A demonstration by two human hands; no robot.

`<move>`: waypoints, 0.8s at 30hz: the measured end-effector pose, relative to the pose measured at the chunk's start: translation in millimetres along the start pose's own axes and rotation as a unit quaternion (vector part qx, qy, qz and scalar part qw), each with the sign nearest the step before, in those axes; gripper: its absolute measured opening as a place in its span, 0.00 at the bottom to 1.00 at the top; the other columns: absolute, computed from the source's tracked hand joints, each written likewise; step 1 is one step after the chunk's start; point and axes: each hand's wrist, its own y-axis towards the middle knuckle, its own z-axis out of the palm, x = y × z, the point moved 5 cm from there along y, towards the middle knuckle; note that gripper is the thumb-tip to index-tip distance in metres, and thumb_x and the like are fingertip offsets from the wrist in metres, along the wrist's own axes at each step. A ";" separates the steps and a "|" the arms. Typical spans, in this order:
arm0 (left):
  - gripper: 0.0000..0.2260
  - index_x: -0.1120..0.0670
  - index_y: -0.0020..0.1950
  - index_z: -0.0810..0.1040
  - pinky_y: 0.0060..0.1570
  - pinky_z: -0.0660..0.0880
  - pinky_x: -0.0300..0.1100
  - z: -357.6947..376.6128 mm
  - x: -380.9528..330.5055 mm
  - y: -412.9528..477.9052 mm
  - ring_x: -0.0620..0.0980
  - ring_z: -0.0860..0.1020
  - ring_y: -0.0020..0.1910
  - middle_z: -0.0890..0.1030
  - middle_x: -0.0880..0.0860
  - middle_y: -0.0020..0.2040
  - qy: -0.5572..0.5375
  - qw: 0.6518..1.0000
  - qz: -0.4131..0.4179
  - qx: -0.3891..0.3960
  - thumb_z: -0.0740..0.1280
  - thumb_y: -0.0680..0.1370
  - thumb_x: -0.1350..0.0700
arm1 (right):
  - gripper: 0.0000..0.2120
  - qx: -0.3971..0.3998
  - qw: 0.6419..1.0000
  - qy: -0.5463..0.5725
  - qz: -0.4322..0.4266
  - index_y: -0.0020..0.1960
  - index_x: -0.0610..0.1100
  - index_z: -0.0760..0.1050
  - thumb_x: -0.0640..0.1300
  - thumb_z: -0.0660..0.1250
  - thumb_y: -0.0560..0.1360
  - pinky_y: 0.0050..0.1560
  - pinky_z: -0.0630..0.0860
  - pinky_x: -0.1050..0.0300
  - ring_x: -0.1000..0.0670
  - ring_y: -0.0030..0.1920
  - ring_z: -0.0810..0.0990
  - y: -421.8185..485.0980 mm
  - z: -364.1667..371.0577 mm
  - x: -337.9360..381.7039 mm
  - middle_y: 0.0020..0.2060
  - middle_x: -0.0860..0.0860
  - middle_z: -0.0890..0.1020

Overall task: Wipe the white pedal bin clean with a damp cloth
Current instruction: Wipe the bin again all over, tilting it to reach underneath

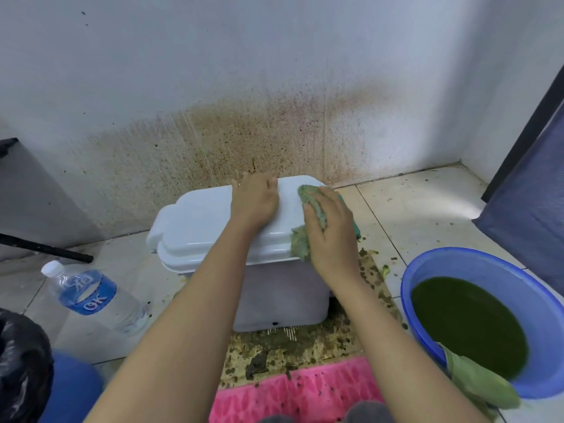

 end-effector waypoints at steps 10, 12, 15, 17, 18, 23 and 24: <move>0.16 0.52 0.38 0.64 0.77 0.52 0.57 -5.7 -8.4 -15.6 0.64 0.74 0.60 0.72 0.54 0.41 0.006 0.997 0.026 -0.066 0.52 0.86 0.56 | 0.42 0.148 0.936 0.248 0.200 0.78 0.54 0.55 0.65 0.63 0.68 0.75 0.58 0.39 0.50 0.77 0.56 -9.8 -10.8 -22.4 0.77 0.53 0.58; 0.19 0.51 0.34 0.62 0.76 0.53 0.57 -5.7 -8.2 -14.5 0.67 0.74 0.59 0.71 0.53 0.38 0.007 0.998 0.021 -0.065 0.52 0.86 0.56 | 0.47 0.190 0.938 0.227 0.182 0.79 0.56 0.49 0.62 0.63 0.64 0.76 0.55 0.38 0.51 0.79 0.50 -19.0 -13.9 -22.7 0.78 0.54 0.53; 0.20 0.50 0.32 0.61 0.74 0.58 0.59 -5.5 -8.9 -15.0 0.67 0.75 0.56 0.68 0.49 0.32 0.001 0.998 0.022 -0.061 0.53 0.85 0.56 | 0.42 0.172 0.962 0.155 0.146 0.79 0.53 0.45 0.55 0.62 0.70 0.76 0.53 0.39 0.50 0.78 0.48 -24.9 -13.5 -20.9 0.78 0.53 0.50; 0.20 0.51 0.32 0.62 0.71 0.61 0.61 -7.0 -10.4 -15.9 0.66 0.75 0.54 0.68 0.48 0.32 -0.002 0.998 0.027 -0.058 0.53 0.85 0.56 | 0.38 0.155 0.968 0.152 0.130 0.79 0.51 0.47 0.50 0.64 0.75 0.76 0.54 0.40 0.50 0.78 0.50 -26.5 -13.3 -22.1 0.77 0.51 0.52; 0.20 0.51 0.32 0.62 0.70 0.62 0.62 -7.2 -10.3 -16.2 0.66 0.75 0.54 0.68 0.49 0.32 -0.004 0.998 0.030 -0.056 0.53 0.85 0.56 | 0.37 0.143 0.967 0.164 0.132 0.79 0.51 0.49 0.47 0.65 0.77 0.76 0.56 0.41 0.49 0.78 0.52 -27.0 -13.8 -23.8 0.77 0.50 0.54; 0.20 0.52 0.32 0.63 0.69 0.63 0.63 -7.6 -12.0 -16.7 0.66 0.75 0.56 0.70 0.50 0.32 -0.005 0.998 0.032 -0.046 0.54 0.85 0.56 | 0.36 0.058 0.964 0.215 0.147 0.76 0.50 0.58 0.49 0.65 0.70 0.63 0.73 0.60 0.56 0.64 0.73 -27.2 -16.2 -28.3 0.67 0.50 0.72; 0.19 0.52 0.33 0.63 0.70 0.62 0.62 -7.0 -12.2 -16.2 0.66 0.75 0.57 0.70 0.51 0.33 -0.004 0.999 0.031 -0.043 0.54 0.85 0.56 | 0.35 0.047 0.962 0.225 0.147 0.75 0.50 0.60 0.48 0.65 0.70 0.57 0.75 0.67 0.59 0.60 0.75 -26.3 -15.5 -29.1 0.64 0.50 0.74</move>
